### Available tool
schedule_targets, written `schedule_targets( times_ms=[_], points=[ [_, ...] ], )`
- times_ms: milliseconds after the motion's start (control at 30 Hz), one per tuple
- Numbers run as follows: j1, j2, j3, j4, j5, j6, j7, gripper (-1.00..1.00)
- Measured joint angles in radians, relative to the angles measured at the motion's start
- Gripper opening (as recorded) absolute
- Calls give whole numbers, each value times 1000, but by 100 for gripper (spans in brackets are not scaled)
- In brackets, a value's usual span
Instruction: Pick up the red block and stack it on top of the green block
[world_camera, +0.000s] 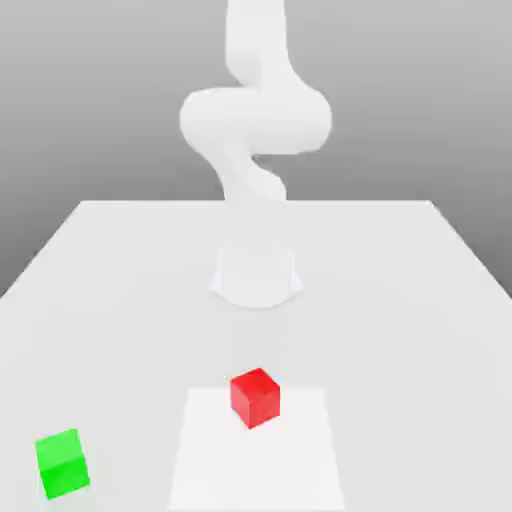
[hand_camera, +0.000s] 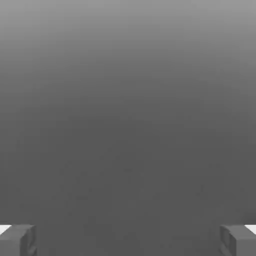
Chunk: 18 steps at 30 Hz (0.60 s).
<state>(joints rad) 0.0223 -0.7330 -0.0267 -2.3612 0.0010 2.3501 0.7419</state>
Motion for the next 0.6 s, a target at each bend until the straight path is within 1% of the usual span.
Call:
schedule_targets(
  times_ms=[167, 433, 533, 600],
  points=[
    [51, 163, -57, -141, 1, 118, -138, 0],
    [110, 433, -117, -372, -3, 311, -362, 0],
    [121, 555, -129, -470, -20, 398, -448, 0],
    [126, 666, -131, -508, -18, 480, -500, 0]
  ],
)
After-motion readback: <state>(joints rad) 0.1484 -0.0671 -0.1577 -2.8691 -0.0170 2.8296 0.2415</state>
